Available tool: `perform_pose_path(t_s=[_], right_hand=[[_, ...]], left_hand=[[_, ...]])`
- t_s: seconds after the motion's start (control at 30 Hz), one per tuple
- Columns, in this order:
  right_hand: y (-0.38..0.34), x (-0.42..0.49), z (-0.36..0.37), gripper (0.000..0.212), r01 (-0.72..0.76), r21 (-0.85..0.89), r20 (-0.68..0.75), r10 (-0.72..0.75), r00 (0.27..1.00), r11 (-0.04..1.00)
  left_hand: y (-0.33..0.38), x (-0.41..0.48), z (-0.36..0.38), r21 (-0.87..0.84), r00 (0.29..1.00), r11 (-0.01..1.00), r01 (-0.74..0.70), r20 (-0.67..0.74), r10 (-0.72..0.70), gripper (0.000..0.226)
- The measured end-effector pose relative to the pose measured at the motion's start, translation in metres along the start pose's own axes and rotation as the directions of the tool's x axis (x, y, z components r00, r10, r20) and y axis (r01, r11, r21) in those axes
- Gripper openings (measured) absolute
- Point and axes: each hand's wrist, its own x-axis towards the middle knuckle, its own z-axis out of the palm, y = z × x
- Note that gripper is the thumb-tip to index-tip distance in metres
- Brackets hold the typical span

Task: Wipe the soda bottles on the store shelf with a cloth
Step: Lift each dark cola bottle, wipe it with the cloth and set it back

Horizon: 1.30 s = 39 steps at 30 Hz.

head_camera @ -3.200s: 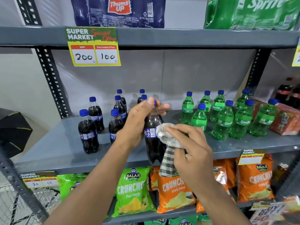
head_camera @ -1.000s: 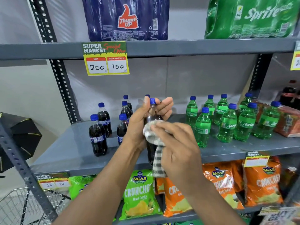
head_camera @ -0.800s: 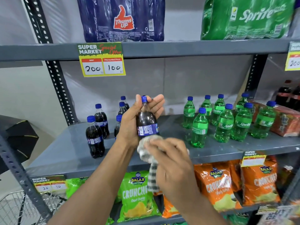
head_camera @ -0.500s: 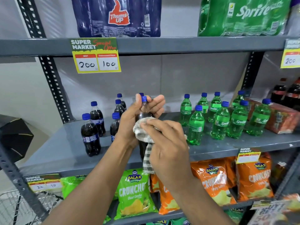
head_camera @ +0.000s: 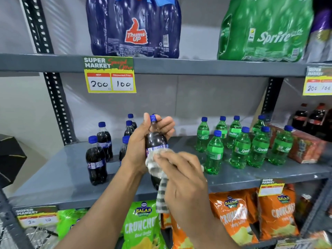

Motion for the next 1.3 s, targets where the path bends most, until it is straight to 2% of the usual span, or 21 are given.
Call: perform_pose_path(t_s=[0.13, 0.37, 0.57, 0.8, 1.07, 1.1, 1.17, 1.23, 1.3], right_hand=[[0.001, -0.037, 0.0, 0.033, 0.039, 0.032, 0.016, -0.04, 0.999, 0.999], [-0.004, 0.009, 0.002, 0.039, -0.026, 0.043, 0.001, 0.026, 1.0, 0.999], [0.001, -0.041, 0.002, 0.032, 0.034, 0.035, 0.026, -0.035, 0.999, 0.999], [-0.003, 0.006, 0.004, 0.04, -0.025, 0.048, -0.016, 0.026, 1.0, 0.999], [0.005, -0.039, 0.002, 0.038, 0.068, 0.066, 0.035, -0.07, 0.997, 0.996], [0.006, -0.034, 0.002, 0.04, 0.028, 0.099, 0.019, -0.03, 0.999, 0.995], [0.008, -0.019, -0.001, 0.042, -0.162, 0.25, -0.028, 0.175, 0.984, 0.954], [0.008, -0.007, -0.007, 0.034, -0.378, 0.478, 0.012, 0.424, 0.905, 0.793], [0.007, -0.01, -0.01, 0.032, -0.527, 0.623, 0.127, 0.59, 0.797, 0.578]], left_hand=[[0.003, 0.0, -0.008, 0.024, 0.999, 0.999, -0.047, -0.01, 0.047, 0.031], [-0.004, 0.0, -0.004, -0.027, 1.0, 0.999, -0.026, -0.001, 0.026, 0.033], [0.002, -0.003, -0.013, 0.023, 0.998, 0.998, -0.057, -0.011, 0.057, 0.035], [-0.006, -0.003, -0.008, 0.038, 1.0, 0.999, -0.016, 0.002, 0.016, 0.039], [-0.004, 0.0, -0.014, -0.03, 1.0, 0.999, -0.027, -0.015, 0.026, 0.036], [-0.005, -0.001, -0.013, -0.039, 1.0, 0.999, -0.021, -0.014, 0.02, 0.036], [-0.007, -0.001, -0.008, -0.066, 1.0, 0.998, -0.013, -0.003, 0.013, 0.037], [-0.007, -0.001, -0.004, -0.079, 1.0, 0.997, -0.014, 0.004, 0.014, 0.036], [-0.004, 0.001, -0.002, -0.084, 1.0, 0.996, -0.013, 0.011, 0.014, 0.035]])
